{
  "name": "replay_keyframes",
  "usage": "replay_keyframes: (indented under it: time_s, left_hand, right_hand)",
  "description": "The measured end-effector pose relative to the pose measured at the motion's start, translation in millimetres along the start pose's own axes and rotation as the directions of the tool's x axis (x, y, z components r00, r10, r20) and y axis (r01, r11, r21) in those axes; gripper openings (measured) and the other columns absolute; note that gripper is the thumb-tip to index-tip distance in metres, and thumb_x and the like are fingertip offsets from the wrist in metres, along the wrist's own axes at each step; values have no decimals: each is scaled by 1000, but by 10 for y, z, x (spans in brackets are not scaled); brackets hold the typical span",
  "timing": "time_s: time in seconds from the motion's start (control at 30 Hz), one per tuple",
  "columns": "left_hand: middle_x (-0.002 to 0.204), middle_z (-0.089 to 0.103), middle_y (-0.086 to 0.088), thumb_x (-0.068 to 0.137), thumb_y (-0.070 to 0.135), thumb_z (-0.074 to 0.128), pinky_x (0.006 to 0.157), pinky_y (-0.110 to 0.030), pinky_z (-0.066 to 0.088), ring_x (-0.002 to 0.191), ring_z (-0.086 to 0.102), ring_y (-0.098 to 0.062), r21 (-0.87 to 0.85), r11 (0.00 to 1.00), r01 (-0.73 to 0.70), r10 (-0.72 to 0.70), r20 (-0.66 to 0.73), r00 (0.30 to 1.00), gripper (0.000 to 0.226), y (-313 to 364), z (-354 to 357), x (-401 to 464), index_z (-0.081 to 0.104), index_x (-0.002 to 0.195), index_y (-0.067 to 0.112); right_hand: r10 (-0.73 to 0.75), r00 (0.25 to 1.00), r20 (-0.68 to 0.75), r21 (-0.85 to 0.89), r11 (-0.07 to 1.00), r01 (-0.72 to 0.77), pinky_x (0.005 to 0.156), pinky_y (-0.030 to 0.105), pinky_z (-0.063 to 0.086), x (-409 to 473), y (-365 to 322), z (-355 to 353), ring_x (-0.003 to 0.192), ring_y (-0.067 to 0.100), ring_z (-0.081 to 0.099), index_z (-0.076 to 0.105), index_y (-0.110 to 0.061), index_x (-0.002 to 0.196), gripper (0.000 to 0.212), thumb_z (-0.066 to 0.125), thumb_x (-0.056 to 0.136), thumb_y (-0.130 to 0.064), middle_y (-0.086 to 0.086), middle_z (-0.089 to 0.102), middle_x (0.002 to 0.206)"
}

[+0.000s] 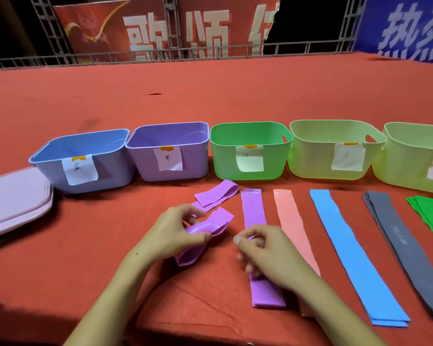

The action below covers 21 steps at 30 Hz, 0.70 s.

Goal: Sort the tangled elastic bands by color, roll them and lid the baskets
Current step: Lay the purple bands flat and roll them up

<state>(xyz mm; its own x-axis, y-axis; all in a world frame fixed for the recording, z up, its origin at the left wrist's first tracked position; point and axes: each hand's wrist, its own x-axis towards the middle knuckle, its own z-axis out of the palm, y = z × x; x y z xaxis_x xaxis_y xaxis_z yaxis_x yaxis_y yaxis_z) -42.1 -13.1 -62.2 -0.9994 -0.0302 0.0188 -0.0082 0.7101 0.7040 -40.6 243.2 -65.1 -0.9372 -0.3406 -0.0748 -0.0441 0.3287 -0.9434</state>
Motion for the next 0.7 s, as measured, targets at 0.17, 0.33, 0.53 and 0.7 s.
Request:
replay_keyframes:
  time_s: [0.17, 0.33, 0.53, 0.7]
  left_hand:
    - [102, 75, 13, 73, 44, 87, 83, -28, 57, 93, 71, -10, -81, 973, -218, 219, 4, 976, 52, 147, 86, -84, 74, 121, 33]
    - [106, 68, 19, 75, 39, 89, 80, -31, 56, 88, 67, -12, -114, 948, -299, 301, 5, 954, 54, 281, 183, -125, 70, 126, 38]
    - [106, 63, 14, 83, 58, 85, 80, -39, 58, 88, 63, -16, -64, 910, -409, 402, -96, 911, 66, 454, 294, -150, 57, 142, 51]
    - [104, 60, 25, 88, 48, 81, 70, -38, 57, 81, 61, -6, 202, 841, -503, 541, -279, 793, 52, 559, 295, -166, 64, 136, 45]
  right_hand:
    - [102, 993, -56, 343, 936, -76, 72, 43, 65, 59, -56, 17, 78, 28, 77, 75, -15, 106, 28, 68, 100, -41, 9, 79, 95]
    - [43, 983, -180, 417, 908, 36, 68, 40, 67, 89, -46, -79, 80, 26, 74, 77, -11, 85, 22, 66, 103, -16, 10, 71, 84]
    - [-42, 978, -206, 460, 878, 135, 64, 33, 65, 75, -103, -170, 67, 13, 68, 76, -7, 88, 17, 67, 102, -9, -1, 67, 72]
    - [-46, 973, -224, 492, 857, 154, 62, 31, 63, 70, -93, -195, 75, 15, 69, 82, -17, 88, 15, 72, 98, -17, 6, 73, 81]
